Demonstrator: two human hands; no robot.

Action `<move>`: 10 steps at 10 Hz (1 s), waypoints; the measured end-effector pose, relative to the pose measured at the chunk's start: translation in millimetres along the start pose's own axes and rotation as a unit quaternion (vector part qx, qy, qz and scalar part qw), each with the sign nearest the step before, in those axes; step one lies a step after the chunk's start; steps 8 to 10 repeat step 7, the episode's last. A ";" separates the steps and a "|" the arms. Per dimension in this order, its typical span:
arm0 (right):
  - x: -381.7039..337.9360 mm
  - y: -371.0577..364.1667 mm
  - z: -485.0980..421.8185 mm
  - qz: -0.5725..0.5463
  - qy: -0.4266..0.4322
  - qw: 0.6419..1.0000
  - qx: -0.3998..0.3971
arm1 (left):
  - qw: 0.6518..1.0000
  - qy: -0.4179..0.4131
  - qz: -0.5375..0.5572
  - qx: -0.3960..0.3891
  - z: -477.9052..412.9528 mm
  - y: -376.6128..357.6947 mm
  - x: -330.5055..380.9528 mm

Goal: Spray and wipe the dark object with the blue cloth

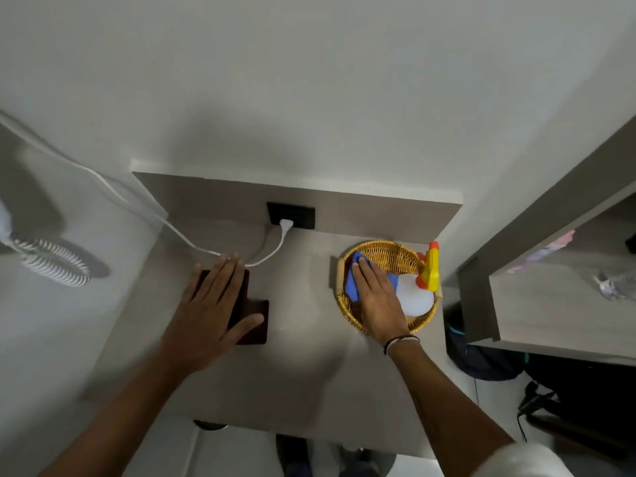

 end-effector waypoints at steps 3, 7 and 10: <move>15.3 -41.3 -17.5 0.034 0.010 0.991 -0.130 | 0.999 -0.046 -0.019 0.019 -1.0 -5.2 -7.8; -10.2 14.5 -35.2 0.044 0.026 0.984 -0.168 | 0.999 -0.026 -0.036 0.001 -0.9 -5.0 -4.3; -10.2 14.5 -35.2 0.044 0.026 0.984 -0.168 | 0.999 -0.026 -0.036 0.001 -0.9 -5.0 -4.3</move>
Point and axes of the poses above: each hand's wrist, its own z-axis away from the middle knuckle, its own y-axis out of the back of the hand, x = y × z, the point moved 3 cm from there along -z, towards the middle knuckle, and after that the axes turned 13 degrees about y, right-handed, at the moved point
